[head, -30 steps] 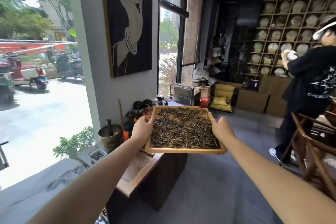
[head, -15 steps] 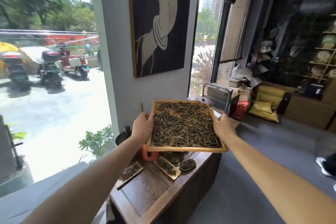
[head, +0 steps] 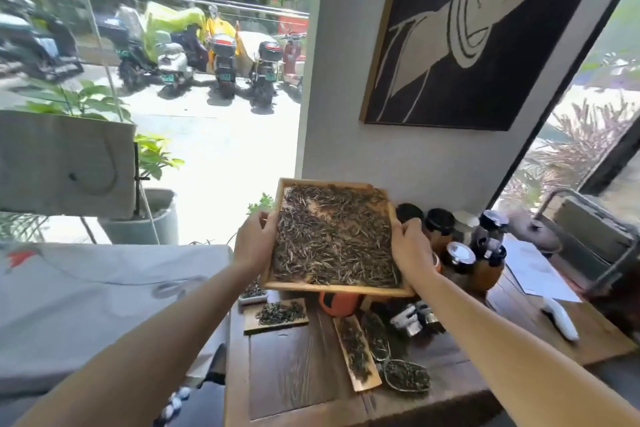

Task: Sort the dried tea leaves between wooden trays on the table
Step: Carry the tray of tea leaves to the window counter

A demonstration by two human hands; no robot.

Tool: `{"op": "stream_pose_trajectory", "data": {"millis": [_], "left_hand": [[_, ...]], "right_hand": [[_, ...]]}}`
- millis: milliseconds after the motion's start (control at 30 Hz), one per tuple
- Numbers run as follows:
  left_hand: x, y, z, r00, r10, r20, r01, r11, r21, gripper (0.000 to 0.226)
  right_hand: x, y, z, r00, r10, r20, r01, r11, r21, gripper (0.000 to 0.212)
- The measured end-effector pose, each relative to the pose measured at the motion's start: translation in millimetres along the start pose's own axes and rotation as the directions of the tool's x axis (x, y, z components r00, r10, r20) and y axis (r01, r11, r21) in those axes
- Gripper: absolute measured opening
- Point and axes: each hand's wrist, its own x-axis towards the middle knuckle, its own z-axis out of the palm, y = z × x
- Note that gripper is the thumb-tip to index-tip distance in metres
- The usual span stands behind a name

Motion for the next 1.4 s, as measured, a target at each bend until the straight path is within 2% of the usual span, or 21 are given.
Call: {"op": "stream_pose_trajectory", "data": {"millis": [233,500,733,900,1167,1400], "left_hand": [[-4,-61,5,0.981,-0.115,-0.158,0.13,0.987,0.093,0.028],[-23,-137,12,0.962,-0.192,-0.195,0.225,0.961,0.163,0.023],[-42,-203,23,0.953,-0.254,-0.165,0.29,0.922,0.255,0.025],[-60,-249,40,0.947,-0.292,-0.134,0.32,0.893,0.315,0.017],[-85,-305,62,0.935,-0.342,-0.092,0.352,0.875,0.332,0.015],[-100,-340,78,0.899,-0.43,-0.08,0.428,0.829,0.359,0.018]], "right_hand": [[10,30,65,0.986,-0.097,0.134,0.091,0.995,0.052,0.019],[-7,72,128,0.968,-0.069,0.24,0.057,0.997,0.057,0.018],[-33,118,168,0.955,-0.039,0.295,0.033,0.999,0.023,0.018],[-49,156,193,0.952,-0.012,0.307,0.029,0.998,-0.051,0.018],[-69,212,227,0.921,0.082,0.381,-0.036,0.991,-0.127,0.02],[-78,238,247,0.906,0.133,0.402,-0.053,0.978,-0.204,0.019]]}}
